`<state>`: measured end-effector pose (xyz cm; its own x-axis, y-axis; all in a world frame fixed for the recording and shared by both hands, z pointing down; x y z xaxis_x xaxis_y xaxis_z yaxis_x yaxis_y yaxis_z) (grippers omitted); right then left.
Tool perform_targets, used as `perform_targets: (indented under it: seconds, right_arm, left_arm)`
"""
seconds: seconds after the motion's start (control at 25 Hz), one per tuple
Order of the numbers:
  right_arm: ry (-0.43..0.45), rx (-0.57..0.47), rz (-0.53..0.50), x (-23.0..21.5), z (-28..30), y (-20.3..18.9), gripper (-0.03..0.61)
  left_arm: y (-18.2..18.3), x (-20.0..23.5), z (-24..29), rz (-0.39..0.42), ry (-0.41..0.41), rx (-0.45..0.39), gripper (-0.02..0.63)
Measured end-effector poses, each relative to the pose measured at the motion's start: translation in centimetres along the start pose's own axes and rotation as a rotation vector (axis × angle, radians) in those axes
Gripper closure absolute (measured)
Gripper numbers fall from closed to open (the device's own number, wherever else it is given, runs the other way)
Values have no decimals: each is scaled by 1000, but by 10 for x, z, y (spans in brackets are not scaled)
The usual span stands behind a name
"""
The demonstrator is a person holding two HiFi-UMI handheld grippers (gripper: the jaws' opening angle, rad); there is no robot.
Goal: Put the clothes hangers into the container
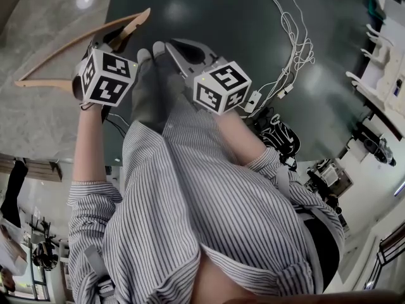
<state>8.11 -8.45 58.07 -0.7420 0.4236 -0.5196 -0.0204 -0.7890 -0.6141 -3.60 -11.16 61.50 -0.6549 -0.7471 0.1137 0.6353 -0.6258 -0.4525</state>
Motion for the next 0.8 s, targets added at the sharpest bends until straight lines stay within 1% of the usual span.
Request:
perform_targets:
  seconds: [0.2, 0.44, 0.56, 0.68, 0.8]
  right_arm:
    - [7, -14, -10, 4, -4, 2, 563]
    - [26, -39, -37, 19, -8, 10, 563]
    - [40, -56, -61, 32, -13, 16, 563]
    - [45, -71, -81, 41, -17, 23, 563]
    - [44, -88, -95, 35, -22, 26, 563]
  left_arm:
    - [5, -1, -11, 8, 23, -31, 515]
    - [15, 6, -39, -5, 80, -110, 515]
    - [17, 8, -58, -9, 100, -133, 515]
    - [15, 7, -71, 0, 99, -137, 515]
    - [17, 1, -69, 20, 82, -132, 515]
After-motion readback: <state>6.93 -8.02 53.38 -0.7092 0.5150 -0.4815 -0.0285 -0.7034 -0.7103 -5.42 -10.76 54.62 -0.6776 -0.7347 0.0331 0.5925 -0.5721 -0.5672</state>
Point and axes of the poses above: the fingertips, and each gripper's own axes: z forward along the fingers, x to its left, y out of its top, the point moved 3 cm from there along -z, backward along the fingers, and after that the axes turned 6 degrees about -y, right-handed, at the moved point
